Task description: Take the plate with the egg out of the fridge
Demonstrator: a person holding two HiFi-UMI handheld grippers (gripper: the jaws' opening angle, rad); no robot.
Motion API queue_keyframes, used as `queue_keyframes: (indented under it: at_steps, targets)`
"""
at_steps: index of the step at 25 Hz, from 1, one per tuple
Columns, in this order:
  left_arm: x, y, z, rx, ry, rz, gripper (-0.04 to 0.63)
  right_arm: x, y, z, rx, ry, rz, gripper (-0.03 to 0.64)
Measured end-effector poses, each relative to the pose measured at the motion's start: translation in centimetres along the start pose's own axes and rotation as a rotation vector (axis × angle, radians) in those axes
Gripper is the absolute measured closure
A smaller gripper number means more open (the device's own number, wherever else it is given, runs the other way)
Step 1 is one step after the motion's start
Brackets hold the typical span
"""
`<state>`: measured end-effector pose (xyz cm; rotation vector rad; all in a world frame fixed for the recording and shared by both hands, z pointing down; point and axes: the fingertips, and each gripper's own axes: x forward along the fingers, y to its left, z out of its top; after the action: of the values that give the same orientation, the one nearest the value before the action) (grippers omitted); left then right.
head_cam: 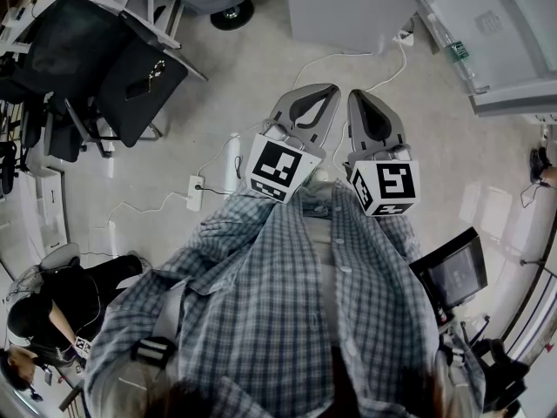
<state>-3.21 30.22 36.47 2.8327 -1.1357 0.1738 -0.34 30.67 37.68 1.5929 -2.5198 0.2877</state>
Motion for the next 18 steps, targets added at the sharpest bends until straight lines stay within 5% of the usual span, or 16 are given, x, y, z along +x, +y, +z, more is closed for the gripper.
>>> queue_keyframes:
  at_steps: [18]
  targets:
    - [0.5,-2.3,0.5,-0.004,0.007,0.020,0.589,-2.1,-1.6,0.0,0.008,0.006,0.016,0.612]
